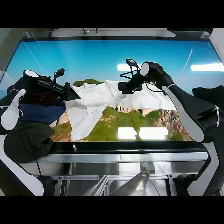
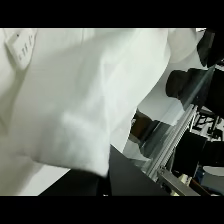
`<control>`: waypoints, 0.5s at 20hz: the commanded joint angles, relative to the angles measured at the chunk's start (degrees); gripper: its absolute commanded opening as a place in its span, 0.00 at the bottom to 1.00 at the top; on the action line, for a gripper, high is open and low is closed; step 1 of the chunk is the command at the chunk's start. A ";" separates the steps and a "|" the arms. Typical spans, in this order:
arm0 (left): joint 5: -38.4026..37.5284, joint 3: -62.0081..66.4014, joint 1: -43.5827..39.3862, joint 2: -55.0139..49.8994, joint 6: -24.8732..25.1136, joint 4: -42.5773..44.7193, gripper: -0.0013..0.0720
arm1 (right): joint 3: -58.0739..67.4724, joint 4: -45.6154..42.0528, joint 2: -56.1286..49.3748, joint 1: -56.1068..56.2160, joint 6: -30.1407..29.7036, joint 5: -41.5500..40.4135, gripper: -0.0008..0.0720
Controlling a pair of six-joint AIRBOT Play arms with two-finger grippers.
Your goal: Fold the shirts.
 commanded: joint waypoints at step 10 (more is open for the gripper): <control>-0.39 0.02 -0.39 0.00 -0.39 0.04 0.05 | 0.20 1.05 11.10 -14.58 -4.59 7.65 0.96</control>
